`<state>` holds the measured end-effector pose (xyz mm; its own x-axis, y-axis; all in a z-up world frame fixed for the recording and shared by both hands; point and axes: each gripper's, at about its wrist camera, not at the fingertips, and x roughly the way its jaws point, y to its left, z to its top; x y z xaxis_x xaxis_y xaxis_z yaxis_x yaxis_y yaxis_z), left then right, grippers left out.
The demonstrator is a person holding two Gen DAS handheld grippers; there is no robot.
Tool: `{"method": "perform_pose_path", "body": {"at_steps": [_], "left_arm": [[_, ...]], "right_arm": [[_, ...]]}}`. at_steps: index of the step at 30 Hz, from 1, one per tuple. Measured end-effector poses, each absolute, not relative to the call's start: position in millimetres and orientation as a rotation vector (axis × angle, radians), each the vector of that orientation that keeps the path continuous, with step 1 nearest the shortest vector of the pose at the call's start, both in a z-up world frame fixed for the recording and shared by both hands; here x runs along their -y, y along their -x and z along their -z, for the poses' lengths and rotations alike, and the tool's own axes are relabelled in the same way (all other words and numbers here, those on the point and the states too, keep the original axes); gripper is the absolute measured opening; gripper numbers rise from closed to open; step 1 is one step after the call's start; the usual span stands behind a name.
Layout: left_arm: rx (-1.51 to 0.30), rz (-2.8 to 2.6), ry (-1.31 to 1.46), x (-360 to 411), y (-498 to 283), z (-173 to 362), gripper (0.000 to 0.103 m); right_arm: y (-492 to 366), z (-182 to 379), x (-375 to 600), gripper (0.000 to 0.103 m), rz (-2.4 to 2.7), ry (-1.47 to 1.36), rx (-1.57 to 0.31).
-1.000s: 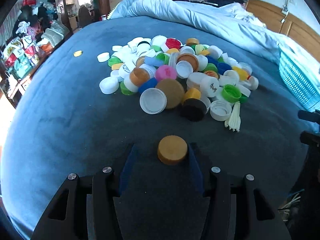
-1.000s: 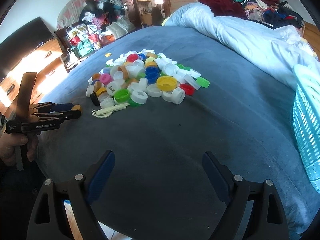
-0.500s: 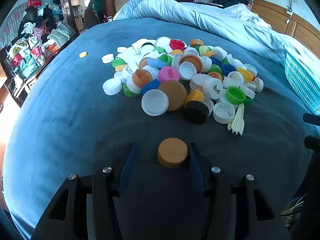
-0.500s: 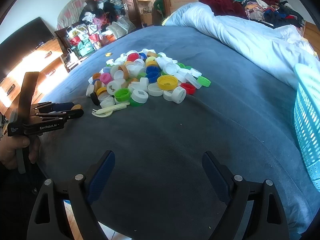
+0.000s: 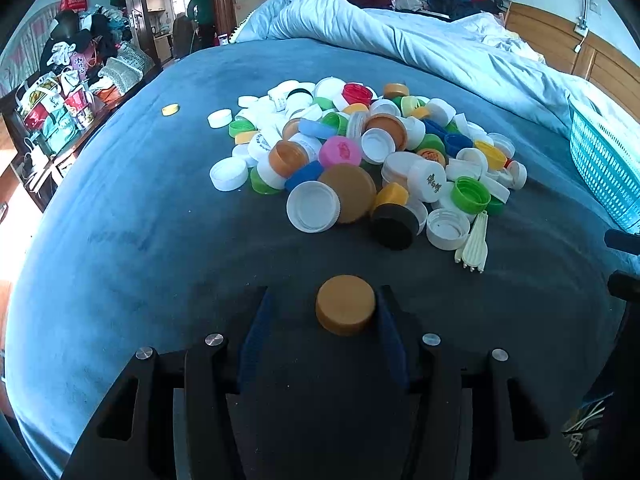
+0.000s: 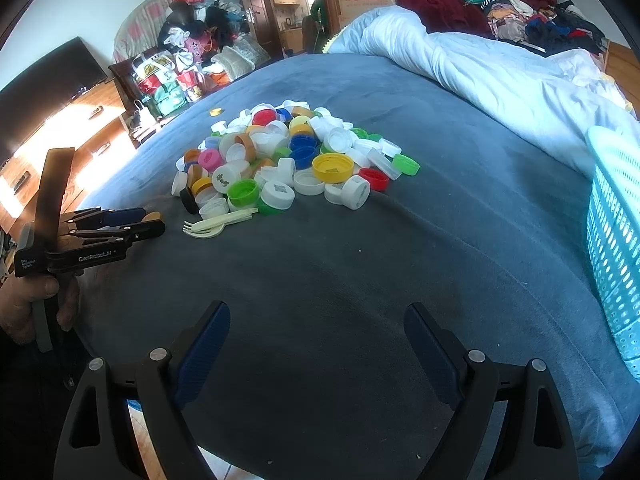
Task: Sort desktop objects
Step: 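Hold the brown cap in the left gripper while the right gripper grasps a white cap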
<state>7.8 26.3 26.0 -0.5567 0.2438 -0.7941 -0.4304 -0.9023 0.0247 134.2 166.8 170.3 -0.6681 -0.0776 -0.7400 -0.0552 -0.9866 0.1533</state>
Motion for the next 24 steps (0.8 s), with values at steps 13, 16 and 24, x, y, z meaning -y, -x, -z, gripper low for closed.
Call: {"method": "perform_pose_path", "body": {"at_steps": [13, 16, 24], "left_arm": [[-0.319, -2.466, 1.208, -28, -9, -26, 0.024], [-0.301, -2.472, 1.201, -26, -10, -31, 0.024], [-0.232, -2.477, 1.177, -24, -9, -42, 0.024]], "right_arm": [[-133, -168, -167, 0.092, 2.839, -1.28, 0.259], [-132, -170, -168, 0.086, 2.832, -1.267, 0.274], [-70, -168, -201, 0.073, 2.872, -1.22, 0.371]]}}
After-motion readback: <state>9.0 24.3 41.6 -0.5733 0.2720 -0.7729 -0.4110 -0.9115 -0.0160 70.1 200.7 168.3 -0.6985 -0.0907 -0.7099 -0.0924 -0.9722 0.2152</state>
